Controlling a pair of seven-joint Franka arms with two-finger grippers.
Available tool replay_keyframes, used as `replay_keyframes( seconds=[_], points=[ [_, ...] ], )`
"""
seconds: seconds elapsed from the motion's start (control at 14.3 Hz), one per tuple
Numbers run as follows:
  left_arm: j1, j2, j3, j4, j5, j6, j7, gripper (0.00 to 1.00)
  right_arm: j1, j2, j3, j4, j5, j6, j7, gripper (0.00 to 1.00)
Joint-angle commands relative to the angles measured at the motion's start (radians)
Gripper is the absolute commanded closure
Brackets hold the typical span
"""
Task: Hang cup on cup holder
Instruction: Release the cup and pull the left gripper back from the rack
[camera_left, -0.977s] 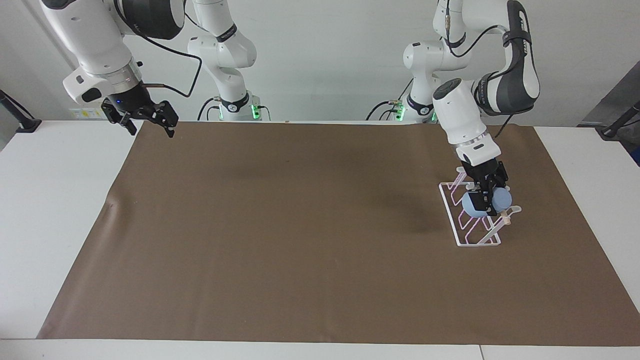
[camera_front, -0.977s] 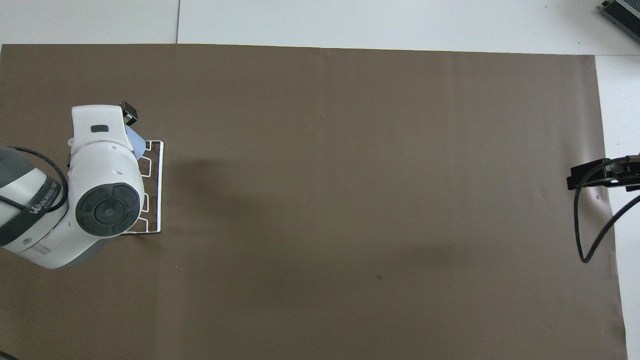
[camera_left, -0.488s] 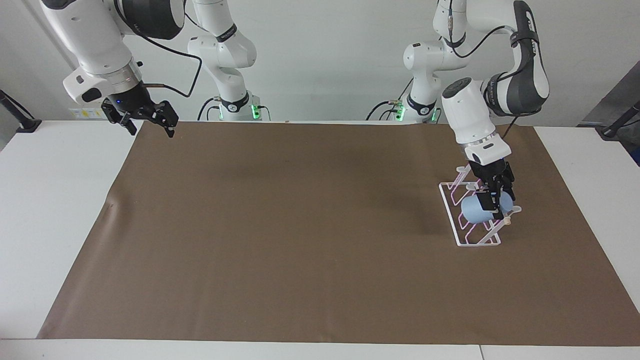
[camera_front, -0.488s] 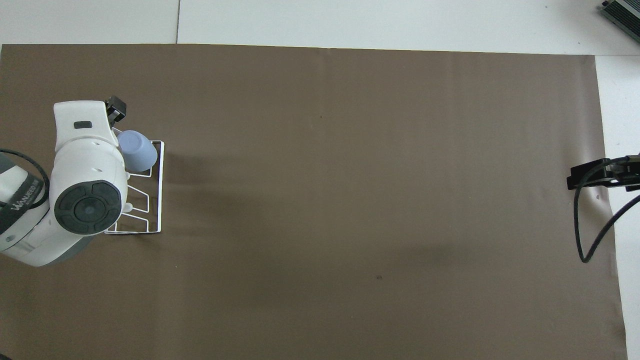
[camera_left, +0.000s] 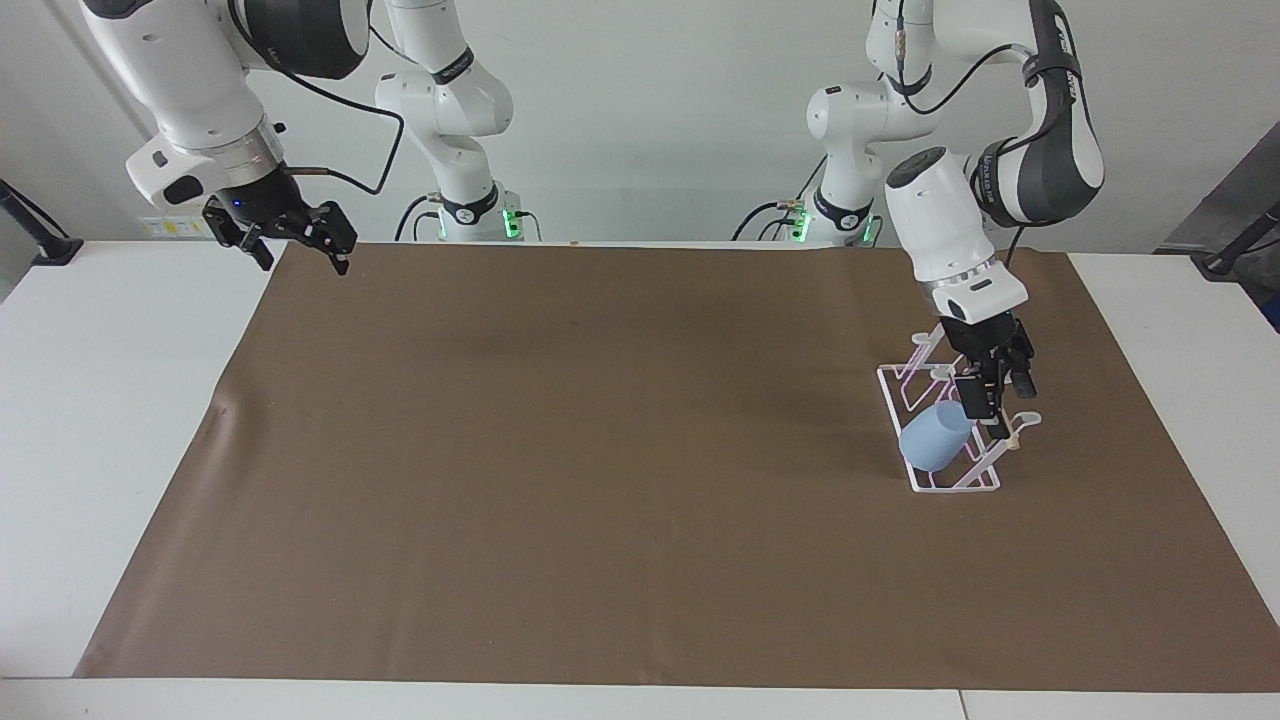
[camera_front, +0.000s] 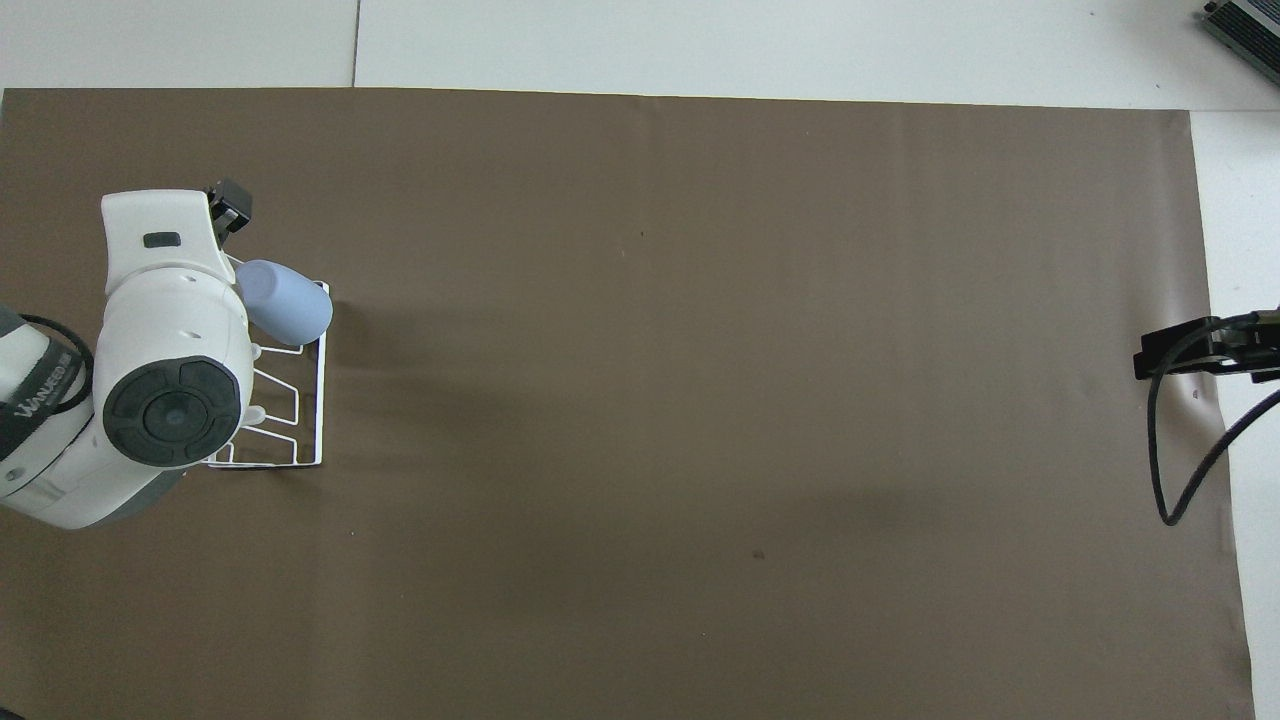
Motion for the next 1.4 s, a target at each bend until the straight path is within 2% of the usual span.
replay_keyframes(
  seconds=[0.0,0.35,0.63,0.84,1.05,1.33],
  points=[
    [0.007,0.022,-0.002,0.037,-0.095,0.018,0.101,0.0,-0.001,-0.023,-0.004,-0.027,0.024,0.012,0.011,0.0],
    [0.009,0.014,-0.002,0.129,-0.441,-0.018,0.463,0.0,-0.001,-0.025,-0.004,-0.027,0.024,0.012,0.011,0.0],
    [0.011,-0.017,0.005,0.187,-0.641,-0.155,0.787,0.0,-0.001,-0.025,-0.004,-0.027,0.024,0.012,0.011,0.0],
    [0.014,-0.03,0.013,0.273,-0.779,-0.359,1.101,0.0,-0.001,-0.025,-0.004,-0.027,0.024,0.012,0.011,0.0],
    [0.027,-0.076,0.013,0.287,-0.851,-0.504,1.284,0.0,-0.001,-0.025,-0.004,-0.027,0.024,0.012,0.011,0.0],
    [0.029,-0.095,0.004,0.315,-0.91,-0.689,1.451,0.0,-0.001,-0.025,-0.004,-0.027,0.024,0.012,0.011,0.0]
  ],
)
